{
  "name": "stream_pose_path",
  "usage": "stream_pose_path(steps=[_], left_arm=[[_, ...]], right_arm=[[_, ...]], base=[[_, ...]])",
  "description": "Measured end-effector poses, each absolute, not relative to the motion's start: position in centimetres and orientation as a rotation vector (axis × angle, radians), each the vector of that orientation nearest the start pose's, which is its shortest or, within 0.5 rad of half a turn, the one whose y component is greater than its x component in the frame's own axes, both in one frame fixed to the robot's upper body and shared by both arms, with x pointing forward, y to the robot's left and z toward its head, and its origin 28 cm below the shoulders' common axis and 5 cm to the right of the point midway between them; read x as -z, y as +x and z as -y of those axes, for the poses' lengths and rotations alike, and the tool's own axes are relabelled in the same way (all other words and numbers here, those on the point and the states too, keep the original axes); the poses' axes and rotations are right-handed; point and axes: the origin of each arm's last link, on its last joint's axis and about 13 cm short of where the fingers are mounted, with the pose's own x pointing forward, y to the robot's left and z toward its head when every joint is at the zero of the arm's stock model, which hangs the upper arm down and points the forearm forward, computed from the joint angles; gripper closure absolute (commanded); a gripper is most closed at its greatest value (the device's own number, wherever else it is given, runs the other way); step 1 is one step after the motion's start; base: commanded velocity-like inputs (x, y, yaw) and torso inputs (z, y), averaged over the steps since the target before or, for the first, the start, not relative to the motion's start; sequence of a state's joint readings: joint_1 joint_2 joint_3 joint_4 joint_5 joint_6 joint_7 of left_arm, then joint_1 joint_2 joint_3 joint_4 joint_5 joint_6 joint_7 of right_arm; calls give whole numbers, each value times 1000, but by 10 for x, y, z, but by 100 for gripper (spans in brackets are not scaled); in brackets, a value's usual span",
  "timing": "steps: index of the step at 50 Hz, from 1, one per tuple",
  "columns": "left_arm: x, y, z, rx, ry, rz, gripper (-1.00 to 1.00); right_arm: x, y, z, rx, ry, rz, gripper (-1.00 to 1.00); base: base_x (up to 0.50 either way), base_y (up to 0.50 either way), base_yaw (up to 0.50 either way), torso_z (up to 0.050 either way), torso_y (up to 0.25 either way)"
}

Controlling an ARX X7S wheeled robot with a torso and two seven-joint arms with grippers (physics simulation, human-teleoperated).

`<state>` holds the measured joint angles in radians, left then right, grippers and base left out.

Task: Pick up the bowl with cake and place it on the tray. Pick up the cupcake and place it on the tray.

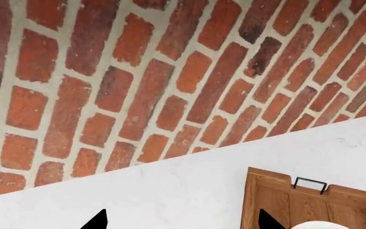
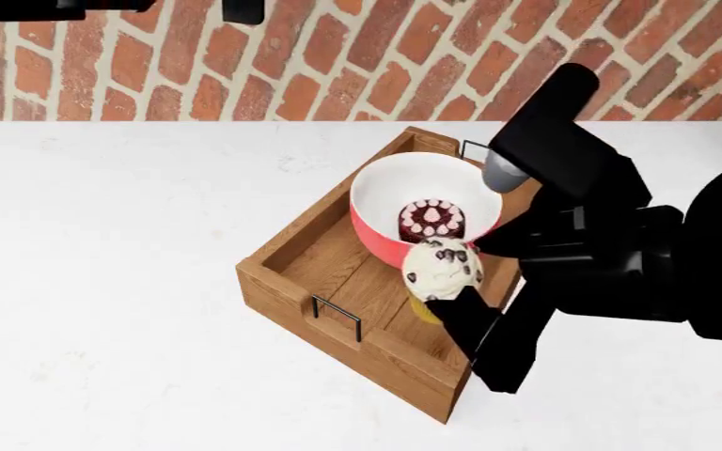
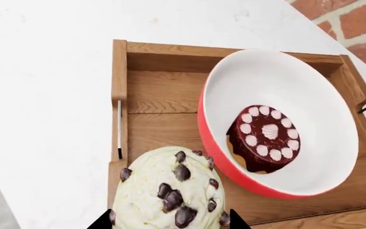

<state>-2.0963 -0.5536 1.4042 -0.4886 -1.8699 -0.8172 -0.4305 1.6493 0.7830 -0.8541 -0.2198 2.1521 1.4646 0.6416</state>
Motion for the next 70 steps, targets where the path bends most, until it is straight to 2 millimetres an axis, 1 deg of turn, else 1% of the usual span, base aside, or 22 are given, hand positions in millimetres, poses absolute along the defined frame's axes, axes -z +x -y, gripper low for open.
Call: stream_pose_path(steps=[21,38,39,55,63,70], left_arm=[[-423,318,-230,251,64,-227,-100],[-420,320,-231,249,63,-234,-100],[-420,319,-231,249,63,-234,-100],[-420,317,-231,248,59,-233,-100],[-421,314,-232,253,58,-233,-100],[-423,304,-233,266,65,-235,-100]], right_arm=[[-326,222,130,-757,-481,-595,100],[-320,224,130,-763,-477,-612,100],[-320,224,130,-764,-477,-612,-100],[-329,216,132,-772,-471,-562,-100],[-343,205,136,-756,-474,-519,-100],[-355,196,140,-730,-470,-449,-100]], base=[[0,0,0,0,0],[0,0,0,0,0],[0,0,0,0,0],[0,0,0,0,0],[0,0,0,0,0],[0,0,0,0,0]])
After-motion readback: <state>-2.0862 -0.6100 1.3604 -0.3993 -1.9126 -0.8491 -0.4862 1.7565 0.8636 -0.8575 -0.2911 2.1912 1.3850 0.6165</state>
